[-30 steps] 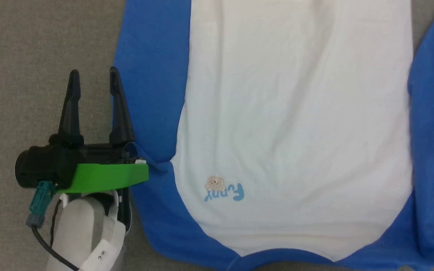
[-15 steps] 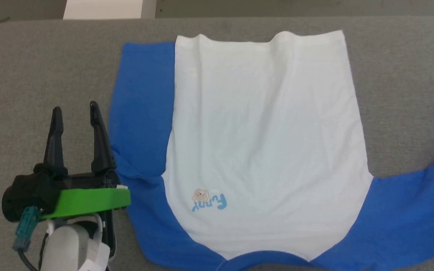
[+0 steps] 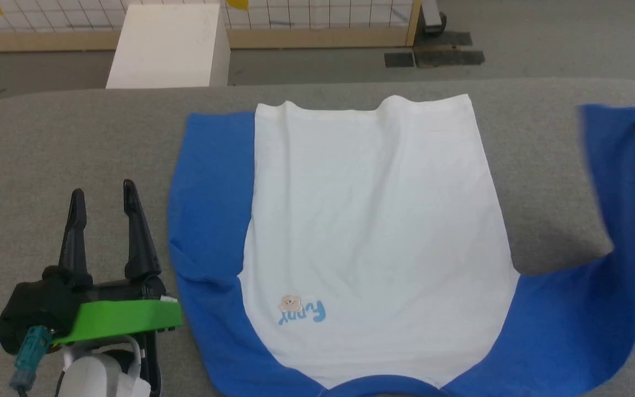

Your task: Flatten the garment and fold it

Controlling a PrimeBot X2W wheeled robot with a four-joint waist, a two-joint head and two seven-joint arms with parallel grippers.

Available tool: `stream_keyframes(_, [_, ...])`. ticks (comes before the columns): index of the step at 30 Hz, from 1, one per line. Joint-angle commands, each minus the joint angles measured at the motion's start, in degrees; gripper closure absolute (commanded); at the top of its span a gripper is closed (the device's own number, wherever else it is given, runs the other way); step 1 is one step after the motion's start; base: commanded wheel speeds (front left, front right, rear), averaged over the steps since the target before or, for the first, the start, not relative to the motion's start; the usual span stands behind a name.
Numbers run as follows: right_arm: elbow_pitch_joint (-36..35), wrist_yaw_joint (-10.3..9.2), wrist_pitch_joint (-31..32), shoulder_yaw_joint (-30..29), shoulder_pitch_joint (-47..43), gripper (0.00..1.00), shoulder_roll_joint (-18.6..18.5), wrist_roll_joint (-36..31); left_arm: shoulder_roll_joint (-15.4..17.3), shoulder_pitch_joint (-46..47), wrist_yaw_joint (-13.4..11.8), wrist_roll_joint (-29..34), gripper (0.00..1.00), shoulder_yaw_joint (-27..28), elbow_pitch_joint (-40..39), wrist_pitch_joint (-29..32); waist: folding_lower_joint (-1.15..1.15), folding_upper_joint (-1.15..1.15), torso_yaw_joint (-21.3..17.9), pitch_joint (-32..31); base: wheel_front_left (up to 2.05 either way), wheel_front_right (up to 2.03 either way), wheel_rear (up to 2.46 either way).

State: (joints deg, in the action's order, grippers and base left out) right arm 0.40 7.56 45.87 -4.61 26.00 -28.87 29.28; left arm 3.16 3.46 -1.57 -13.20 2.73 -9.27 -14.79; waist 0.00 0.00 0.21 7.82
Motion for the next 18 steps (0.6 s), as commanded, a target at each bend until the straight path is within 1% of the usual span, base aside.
stream_keyframes(1, [-2.03,-0.08,0.67,2.26,-0.29,1.00,1.65,0.92,-0.20,-0.82,0.37,-0.33,0.00,0.14,0.03,-0.20,0.00,0.00,0.18,-1.44,0.00,0.00,0.00])
stream_keyframes(4, [-5.87,-0.08,1.87,8.82,0.59,1.00,6.34,2.87,-0.21,-1.25,0.72,-0.36,0.00,0.13,0.05,-0.20,0.00,0.00,0.81,-1.86,0.00,0.00,0.00])
stream_keyframes(8, [-5.77,-0.08,1.51,16.77,2.09,1.00,11.85,3.03,-0.23,-1.48,0.83,-0.59,0.00,-0.18,0.25,-0.20,0.00,0.00,2.14,-1.46,0.00,0.00,0.00])
stream_keyframes(11, [-3.02,-0.08,-0.60,21.20,3.42,1.00,16.24,2.65,-0.24,-1.29,0.85,-0.80,0.00,-0.66,0.45,-0.20,0.00,0.00,3.47,-0.62,0.00,0.00,0.00])
stream_keyframes(14, [1.32,-0.08,-2.98,25.27,4.93,1.00,19.99,1.80,-0.26,-0.92,0.77,-1.02,0.00,-1.36,0.62,-0.20,0.00,0.00,5.12,0.55,0.00,0.00,0.00])
stream_keyframes(18, [7.66,-0.08,-6.28,29.59,6.66,1.00,23.02,0.84,-0.27,-0.57,0.32,-1.51,0.00,-2.10,0.71,-0.20,0.00,0.00,6.96,1.96,0.00,0.00,0.00])
